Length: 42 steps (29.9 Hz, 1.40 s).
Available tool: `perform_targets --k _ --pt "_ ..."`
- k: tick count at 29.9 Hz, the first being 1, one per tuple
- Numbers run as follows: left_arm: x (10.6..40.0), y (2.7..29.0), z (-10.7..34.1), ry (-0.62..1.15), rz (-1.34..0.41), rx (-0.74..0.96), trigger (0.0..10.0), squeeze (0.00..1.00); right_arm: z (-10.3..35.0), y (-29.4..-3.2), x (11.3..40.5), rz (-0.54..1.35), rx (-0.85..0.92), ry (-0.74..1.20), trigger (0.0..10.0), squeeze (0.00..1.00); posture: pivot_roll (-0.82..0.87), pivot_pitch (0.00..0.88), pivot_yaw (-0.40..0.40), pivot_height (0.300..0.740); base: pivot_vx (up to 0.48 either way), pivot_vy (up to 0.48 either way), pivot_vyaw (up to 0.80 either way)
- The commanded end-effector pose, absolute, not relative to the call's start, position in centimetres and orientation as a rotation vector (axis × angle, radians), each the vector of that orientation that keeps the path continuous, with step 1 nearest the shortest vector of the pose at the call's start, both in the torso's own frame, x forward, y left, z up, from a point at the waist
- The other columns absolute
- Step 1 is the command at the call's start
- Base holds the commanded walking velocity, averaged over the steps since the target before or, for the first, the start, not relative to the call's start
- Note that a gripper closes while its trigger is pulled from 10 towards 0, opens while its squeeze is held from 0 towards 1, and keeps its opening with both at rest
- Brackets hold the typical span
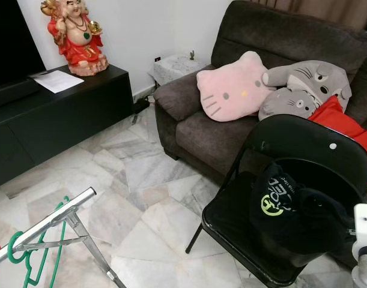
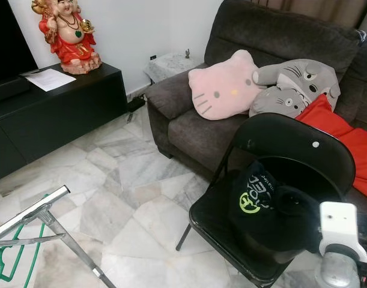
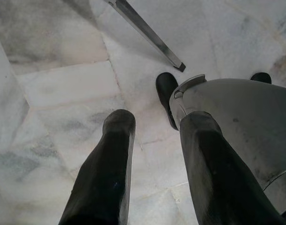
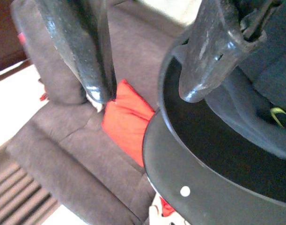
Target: Hang hanger
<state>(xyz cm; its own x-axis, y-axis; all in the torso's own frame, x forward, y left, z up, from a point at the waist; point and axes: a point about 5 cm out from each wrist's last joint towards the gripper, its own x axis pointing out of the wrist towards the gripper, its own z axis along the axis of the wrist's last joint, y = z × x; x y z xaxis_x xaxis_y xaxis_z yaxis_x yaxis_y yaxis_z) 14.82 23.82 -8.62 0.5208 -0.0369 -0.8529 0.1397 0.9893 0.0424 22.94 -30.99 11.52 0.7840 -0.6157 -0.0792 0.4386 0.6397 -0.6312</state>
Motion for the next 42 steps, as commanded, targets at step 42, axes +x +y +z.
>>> perform_targets --k 42 --pt "14.5 24.2 -8.7 1.011 -0.081 0.140 10.0 0.00 10.9 -25.9 22.9 -0.450 -0.218 0.023 10.0 0.00 -0.07 0.040 0.003 0.740 0.000 0.000 0.00"
